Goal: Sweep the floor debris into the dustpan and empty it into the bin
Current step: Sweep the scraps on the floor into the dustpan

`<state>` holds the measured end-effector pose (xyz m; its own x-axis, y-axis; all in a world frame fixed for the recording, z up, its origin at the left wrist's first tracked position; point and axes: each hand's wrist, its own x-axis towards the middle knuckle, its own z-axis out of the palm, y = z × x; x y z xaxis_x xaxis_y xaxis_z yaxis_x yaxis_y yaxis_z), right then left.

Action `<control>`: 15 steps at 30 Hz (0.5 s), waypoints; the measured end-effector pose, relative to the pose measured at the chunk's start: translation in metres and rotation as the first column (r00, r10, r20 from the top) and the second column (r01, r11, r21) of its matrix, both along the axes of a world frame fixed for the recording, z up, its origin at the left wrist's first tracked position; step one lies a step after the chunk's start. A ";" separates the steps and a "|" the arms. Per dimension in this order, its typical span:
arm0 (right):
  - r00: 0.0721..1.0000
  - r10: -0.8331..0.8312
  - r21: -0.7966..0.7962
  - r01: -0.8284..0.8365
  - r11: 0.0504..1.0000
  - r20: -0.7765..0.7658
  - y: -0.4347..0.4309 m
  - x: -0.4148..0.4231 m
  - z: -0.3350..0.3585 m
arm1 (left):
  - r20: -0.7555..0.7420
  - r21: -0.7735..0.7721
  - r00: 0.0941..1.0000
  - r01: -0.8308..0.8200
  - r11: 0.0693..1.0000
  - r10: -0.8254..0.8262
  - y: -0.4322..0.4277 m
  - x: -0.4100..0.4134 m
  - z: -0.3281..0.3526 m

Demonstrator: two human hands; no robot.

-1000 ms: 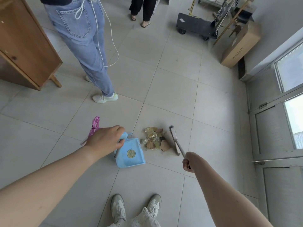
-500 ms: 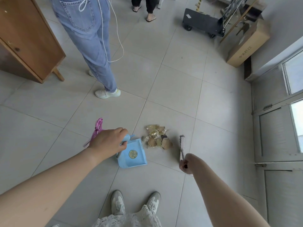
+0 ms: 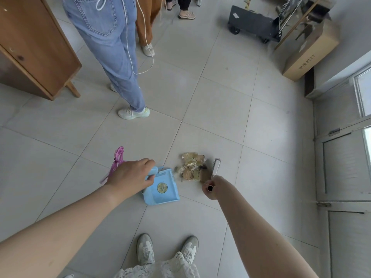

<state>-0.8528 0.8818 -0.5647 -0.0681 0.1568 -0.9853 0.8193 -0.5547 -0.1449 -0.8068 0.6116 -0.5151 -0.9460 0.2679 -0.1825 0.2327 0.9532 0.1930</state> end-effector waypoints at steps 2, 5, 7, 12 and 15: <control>1.000 0.020 0.024 -0.021 1.000 0.015 0.006 -0.005 0.007 | 0.004 0.021 1.000 -0.008 1.000 0.008 0.000 -0.005 0.000; 0.999 0.015 0.064 -0.018 0.998 0.049 0.032 -0.020 0.022 | -0.005 0.021 1.000 -0.015 1.000 0.015 0.001 -0.012 0.002; 0.996 0.056 0.099 -0.063 0.993 0.073 0.052 -0.028 0.032 | -0.013 0.025 1.000 -0.019 1.000 0.019 0.001 -0.017 0.003; 0.968 0.233 0.201 -0.248 0.948 0.099 0.064 -0.053 0.044 | -0.014 0.053 0.999 -0.034 0.998 0.035 0.006 -0.028 0.003; 0.925 0.357 0.251 -0.378 0.891 0.127 0.059 -0.068 0.039 | 0.005 0.037 0.999 -0.037 0.999 0.037 0.011 -0.033 0.003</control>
